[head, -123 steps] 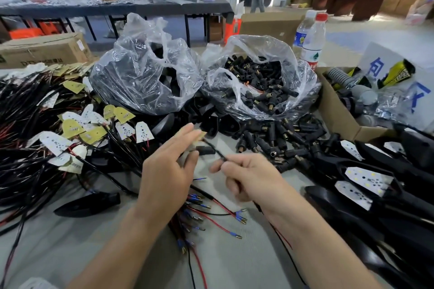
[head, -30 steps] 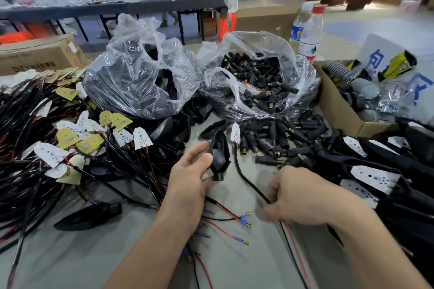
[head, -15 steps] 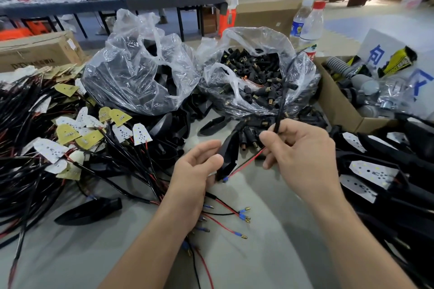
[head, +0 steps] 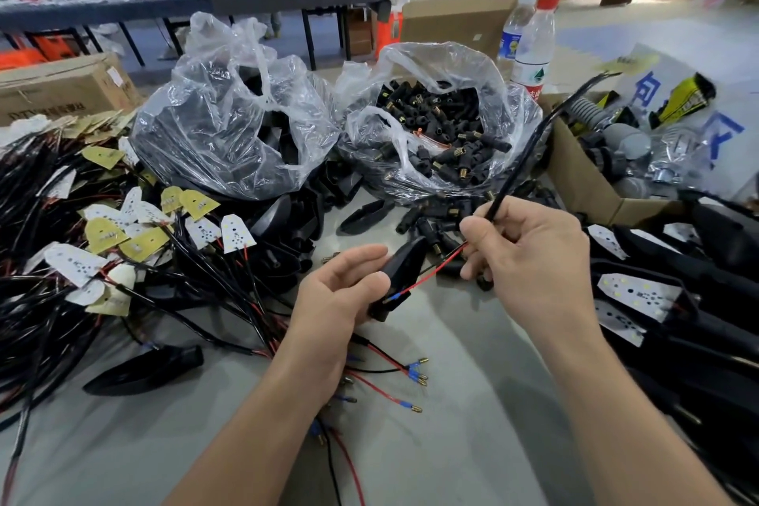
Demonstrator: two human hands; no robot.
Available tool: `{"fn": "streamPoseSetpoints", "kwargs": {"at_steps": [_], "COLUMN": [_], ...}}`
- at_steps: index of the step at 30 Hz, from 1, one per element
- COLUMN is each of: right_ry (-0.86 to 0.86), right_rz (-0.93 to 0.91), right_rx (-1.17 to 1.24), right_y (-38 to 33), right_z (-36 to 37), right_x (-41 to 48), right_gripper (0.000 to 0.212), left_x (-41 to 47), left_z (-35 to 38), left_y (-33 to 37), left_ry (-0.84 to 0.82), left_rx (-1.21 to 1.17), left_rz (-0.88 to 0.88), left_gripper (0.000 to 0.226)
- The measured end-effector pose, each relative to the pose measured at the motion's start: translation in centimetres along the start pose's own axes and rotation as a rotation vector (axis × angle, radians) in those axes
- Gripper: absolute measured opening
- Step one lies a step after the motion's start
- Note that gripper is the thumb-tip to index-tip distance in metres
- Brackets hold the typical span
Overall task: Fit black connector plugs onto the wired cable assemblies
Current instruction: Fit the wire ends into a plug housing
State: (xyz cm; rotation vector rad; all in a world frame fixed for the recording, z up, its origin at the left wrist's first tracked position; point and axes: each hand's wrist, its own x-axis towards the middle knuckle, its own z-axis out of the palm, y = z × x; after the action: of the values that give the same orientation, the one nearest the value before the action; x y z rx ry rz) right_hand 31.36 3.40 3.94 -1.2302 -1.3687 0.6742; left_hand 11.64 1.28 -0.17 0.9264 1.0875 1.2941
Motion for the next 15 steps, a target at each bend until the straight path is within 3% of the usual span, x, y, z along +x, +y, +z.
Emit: {"fn": "streamPoseSetpoints", "kwargs": {"at_steps": [9, 15], "right_ry": [0.024, -0.098], "right_rz": [-0.006, 0.081], "right_rx": [-0.053, 0.183], "right_y": [0.53, 0.16], "right_z": [0.02, 0.81], "right_x": [-0.14, -0.31], "right_gripper": [0.016, 0.018], "left_x": [0.05, 0.12], "left_z": [-0.34, -0.37], "left_y": [0.28, -0.06], "left_ry": [-0.029, -0.014], "left_rx": [0.002, 0.013], "left_rz": [-0.023, -0.016], "left_gripper": [0.03, 0.035]}}
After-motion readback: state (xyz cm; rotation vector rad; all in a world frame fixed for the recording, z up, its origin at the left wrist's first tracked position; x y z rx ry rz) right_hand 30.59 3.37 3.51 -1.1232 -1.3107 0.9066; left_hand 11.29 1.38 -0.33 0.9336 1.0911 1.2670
